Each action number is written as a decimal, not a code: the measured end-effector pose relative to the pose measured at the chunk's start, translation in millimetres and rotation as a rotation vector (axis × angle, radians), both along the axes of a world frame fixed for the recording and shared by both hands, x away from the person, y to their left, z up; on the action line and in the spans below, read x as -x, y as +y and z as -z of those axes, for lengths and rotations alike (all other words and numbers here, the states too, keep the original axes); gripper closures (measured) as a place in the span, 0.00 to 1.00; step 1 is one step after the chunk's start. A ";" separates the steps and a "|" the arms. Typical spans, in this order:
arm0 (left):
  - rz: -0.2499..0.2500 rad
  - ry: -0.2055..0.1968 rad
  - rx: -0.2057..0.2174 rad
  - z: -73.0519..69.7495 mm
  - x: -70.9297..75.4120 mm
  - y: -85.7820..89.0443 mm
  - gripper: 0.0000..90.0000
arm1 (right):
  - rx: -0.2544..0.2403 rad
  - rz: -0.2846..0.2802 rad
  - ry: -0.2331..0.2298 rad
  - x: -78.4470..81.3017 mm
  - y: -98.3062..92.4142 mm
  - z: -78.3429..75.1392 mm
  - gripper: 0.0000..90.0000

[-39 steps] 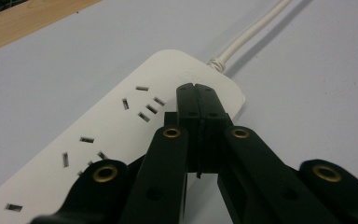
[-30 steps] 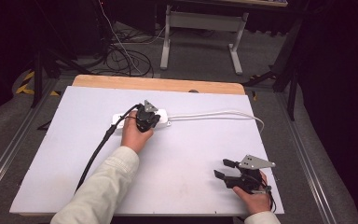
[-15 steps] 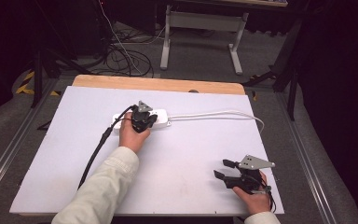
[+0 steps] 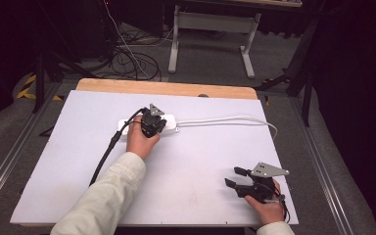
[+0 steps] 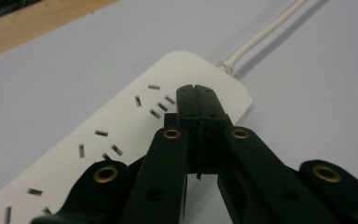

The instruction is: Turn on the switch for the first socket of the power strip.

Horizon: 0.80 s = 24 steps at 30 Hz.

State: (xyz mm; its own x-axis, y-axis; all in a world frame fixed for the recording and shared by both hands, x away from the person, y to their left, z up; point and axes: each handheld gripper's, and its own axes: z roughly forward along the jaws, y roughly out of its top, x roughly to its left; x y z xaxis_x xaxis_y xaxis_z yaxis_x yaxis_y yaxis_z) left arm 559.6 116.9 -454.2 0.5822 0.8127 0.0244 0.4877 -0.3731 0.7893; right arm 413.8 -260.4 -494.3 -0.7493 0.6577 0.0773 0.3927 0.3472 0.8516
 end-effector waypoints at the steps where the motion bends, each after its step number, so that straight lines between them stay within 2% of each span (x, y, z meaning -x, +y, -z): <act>1: 0.007 -0.007 0.015 -4.4 1.6 0.4 1.00 | -0.001 0.001 0.003 -0.1 0.0 0.0 0.44; 2: 0.007 -0.007 0.015 -4.4 1.6 0.4 1.00 | -0.001 0.001 0.006 -0.4 0.0 0.0 0.44; 3: 0.018 -0.015 0.017 -11.7 5.4 -0.2 1.00 | 0.000 0.000 0.008 -1.0 -0.1 0.1 0.44; 4: 0.018 -0.015 0.017 -11.7 5.4 -0.2 1.00 | 0.002 0.001 0.010 -1.2 0.0 0.1 0.44; 6: 0.035 -0.030 0.011 -20.9 12.1 0.4 1.00 | 0.002 0.002 0.014 -1.7 0.0 0.1 0.44; 9: 0.030 -0.019 0.034 -28.3 15.1 5.7 1.00 | -0.006 0.004 0.013 -1.8 -0.3 -0.1 0.45; 16: 0.038 -0.035 0.049 -43.5 22.8 14.6 0.94 | -0.023 0.013 -0.003 -3.9 -1.0 -1.6 0.45; 23: 0.057 -0.045 0.056 -51.4 30.5 16.9 0.87 | -0.027 0.004 -0.009 -6.0 1.3 -2.6 0.45; 24: 0.061 -0.047 0.062 -52.9 31.8 17.6 0.84 | -0.029 0.002 -0.012 -6.2 1.5 -3.1 0.45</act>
